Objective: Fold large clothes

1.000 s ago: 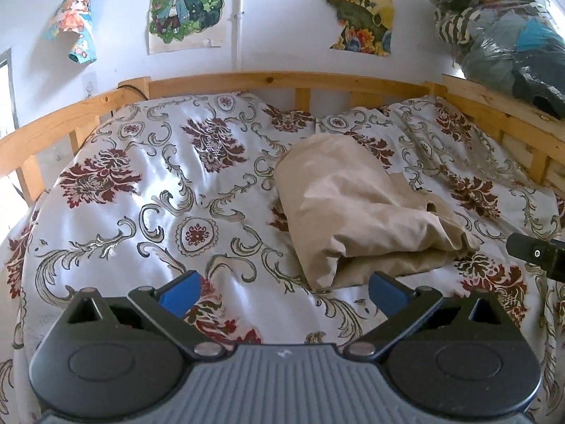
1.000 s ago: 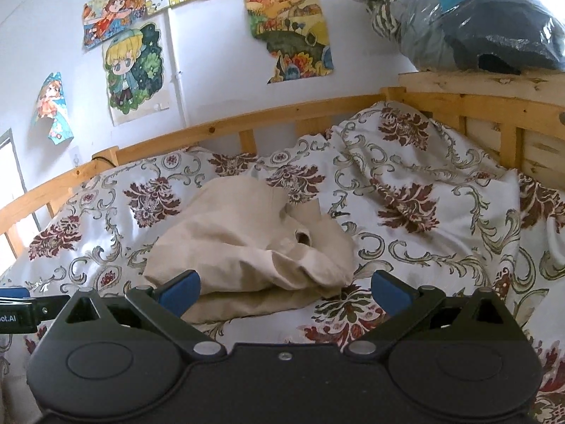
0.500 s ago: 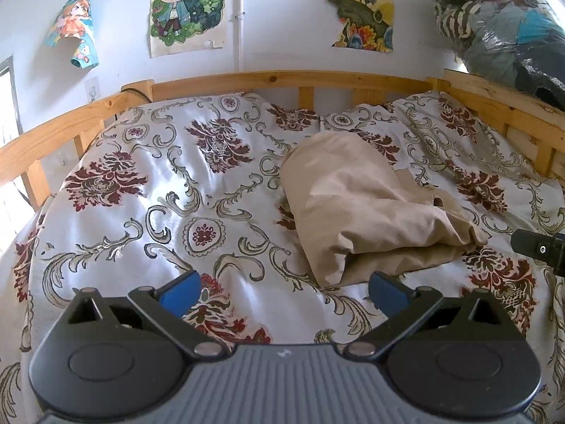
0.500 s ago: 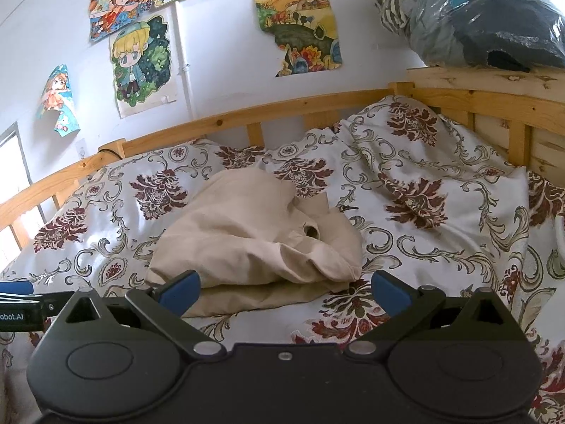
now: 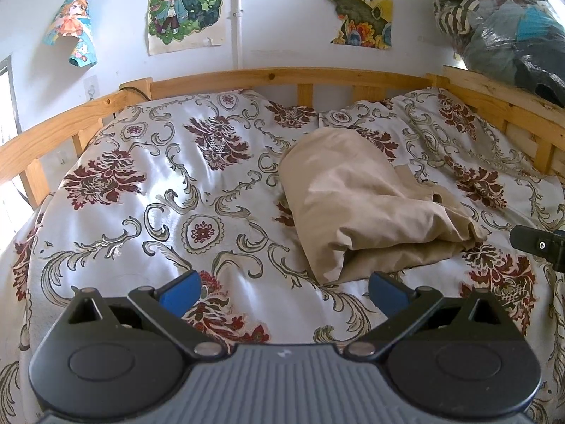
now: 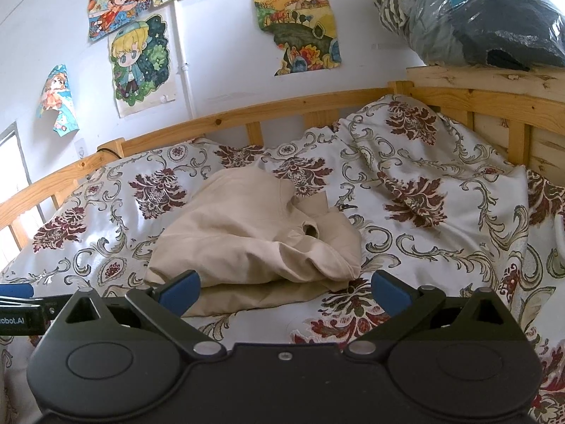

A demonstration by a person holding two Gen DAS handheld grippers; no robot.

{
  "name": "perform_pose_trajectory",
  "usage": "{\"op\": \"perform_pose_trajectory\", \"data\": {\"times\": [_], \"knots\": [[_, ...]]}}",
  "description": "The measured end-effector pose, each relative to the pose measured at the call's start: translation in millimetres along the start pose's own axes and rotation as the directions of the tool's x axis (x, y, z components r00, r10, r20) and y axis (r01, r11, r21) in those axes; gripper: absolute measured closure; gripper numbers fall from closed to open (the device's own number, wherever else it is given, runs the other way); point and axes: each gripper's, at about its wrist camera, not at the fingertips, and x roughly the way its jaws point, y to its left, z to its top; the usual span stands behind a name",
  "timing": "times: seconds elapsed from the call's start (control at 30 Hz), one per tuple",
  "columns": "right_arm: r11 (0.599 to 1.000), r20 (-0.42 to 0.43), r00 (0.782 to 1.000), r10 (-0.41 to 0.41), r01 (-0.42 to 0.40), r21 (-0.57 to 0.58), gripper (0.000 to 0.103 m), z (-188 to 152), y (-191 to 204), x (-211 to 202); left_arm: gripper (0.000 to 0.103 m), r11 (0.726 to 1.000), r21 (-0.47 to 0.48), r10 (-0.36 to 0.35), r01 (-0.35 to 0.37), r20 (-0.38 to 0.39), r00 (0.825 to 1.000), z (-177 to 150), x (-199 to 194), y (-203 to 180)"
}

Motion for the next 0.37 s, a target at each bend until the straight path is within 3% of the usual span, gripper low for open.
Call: {"op": "perform_pose_trajectory", "data": {"times": [0.37], "knots": [[1.0, -0.005, 1.0, 0.0, 0.0, 0.001, 0.001, -0.3, -1.4, 1.2, 0.001, 1.0, -0.003, 0.002, -0.002, -0.006, 1.0, -0.9, 2.1, 2.4]]}}
